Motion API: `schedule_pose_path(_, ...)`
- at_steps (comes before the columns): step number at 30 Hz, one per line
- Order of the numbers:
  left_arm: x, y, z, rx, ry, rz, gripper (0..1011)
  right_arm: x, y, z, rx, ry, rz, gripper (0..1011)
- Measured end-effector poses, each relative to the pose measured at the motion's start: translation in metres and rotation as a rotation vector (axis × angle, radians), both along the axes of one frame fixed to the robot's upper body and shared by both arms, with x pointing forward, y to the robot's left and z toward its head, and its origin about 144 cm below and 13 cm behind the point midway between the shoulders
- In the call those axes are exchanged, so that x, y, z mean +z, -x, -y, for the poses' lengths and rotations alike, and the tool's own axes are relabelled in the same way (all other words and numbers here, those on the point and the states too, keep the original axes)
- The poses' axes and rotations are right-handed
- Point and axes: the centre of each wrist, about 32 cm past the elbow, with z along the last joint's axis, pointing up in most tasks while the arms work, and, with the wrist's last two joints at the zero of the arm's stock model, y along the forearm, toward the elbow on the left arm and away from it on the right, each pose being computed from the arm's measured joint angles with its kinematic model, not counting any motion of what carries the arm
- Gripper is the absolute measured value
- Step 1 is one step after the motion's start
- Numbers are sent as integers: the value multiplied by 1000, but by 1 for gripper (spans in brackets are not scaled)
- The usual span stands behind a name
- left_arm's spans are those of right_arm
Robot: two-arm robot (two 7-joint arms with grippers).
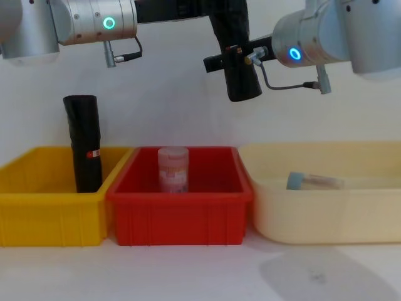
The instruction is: Pick up the garbage bag with the one hand and transfer it to the other hand.
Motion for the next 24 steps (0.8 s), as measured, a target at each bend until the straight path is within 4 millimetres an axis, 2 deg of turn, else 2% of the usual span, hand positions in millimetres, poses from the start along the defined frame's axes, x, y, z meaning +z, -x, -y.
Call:
schedule_pose_path(9,0,0,0,0,0,0,508,-1,-8,-7,-9,-5,-9,998)
schedule_pose_path(16,0,0,0,0,0,0,508,-1,-11,-9,-12,-7,-12,864)
schedule_pose_path(17,0,0,0,0,0,0,508,-2,-11,-10,-13,-7,-13,806)
schedule_pose_path(21,0,0,0,0,0,0,508,-2,-12,-10,-14,-7,-14,737)
schedule_pose_path(22,0,0,0,0,0,0,508,-2,-12,-11,-14,-8,-14,672)
schedule_pose_path(24,0,0,0,0,0,0,508,-2,-12,-11,-15,-8,-14,634)
